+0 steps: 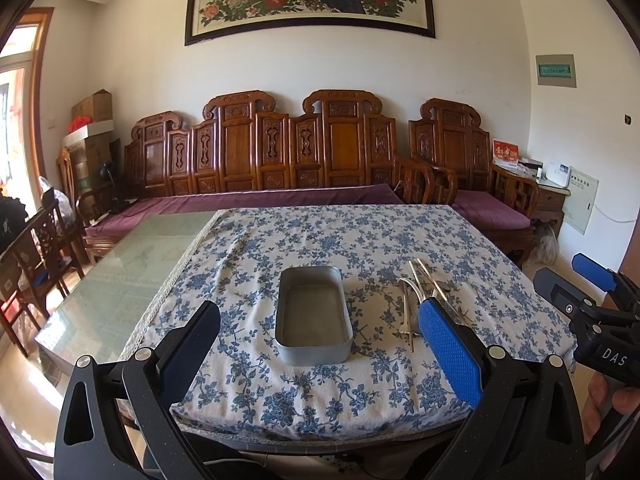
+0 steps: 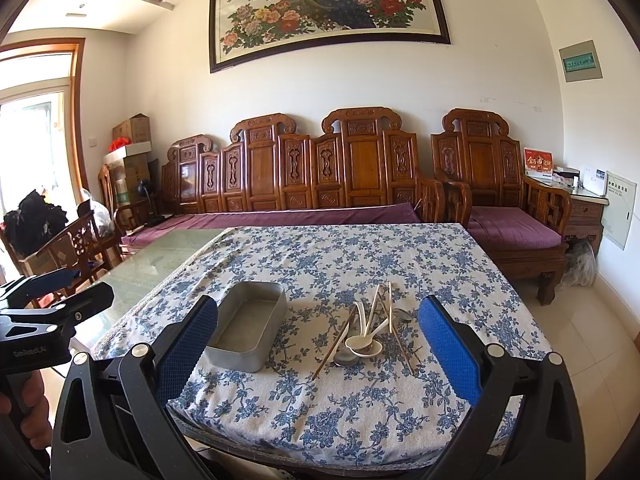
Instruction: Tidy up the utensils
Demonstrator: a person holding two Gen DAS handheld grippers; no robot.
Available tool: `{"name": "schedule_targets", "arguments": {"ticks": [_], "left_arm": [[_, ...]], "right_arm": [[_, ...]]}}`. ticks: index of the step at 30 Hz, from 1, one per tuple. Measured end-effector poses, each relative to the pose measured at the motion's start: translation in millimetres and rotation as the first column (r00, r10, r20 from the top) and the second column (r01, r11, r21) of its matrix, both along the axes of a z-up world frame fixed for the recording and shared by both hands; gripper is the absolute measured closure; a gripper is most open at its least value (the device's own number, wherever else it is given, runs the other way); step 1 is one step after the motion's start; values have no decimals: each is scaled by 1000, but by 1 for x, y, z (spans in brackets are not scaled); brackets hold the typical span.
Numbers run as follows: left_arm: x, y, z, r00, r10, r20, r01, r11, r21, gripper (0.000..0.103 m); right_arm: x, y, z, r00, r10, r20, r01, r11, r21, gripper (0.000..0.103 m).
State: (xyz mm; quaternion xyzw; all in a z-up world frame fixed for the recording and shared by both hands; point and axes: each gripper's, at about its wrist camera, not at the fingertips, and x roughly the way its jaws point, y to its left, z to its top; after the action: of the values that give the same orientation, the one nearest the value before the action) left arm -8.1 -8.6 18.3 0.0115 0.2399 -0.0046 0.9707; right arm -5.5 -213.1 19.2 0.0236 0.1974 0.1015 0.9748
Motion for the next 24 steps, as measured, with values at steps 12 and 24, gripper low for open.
{"name": "schedule_targets", "arguments": {"ticks": [12, 24], "left_arm": [[6, -3, -8, 1000, -16, -20, 16, 1000, -1, 7], [46, -6, -51, 989, -70, -126, 70, 998, -6, 7]], "right_arm": [[2, -1, -1, 1000, -1, -8, 1, 1000, 2, 2], [44, -18, -38, 998, -6, -63, 6, 1000, -2, 2]]}}
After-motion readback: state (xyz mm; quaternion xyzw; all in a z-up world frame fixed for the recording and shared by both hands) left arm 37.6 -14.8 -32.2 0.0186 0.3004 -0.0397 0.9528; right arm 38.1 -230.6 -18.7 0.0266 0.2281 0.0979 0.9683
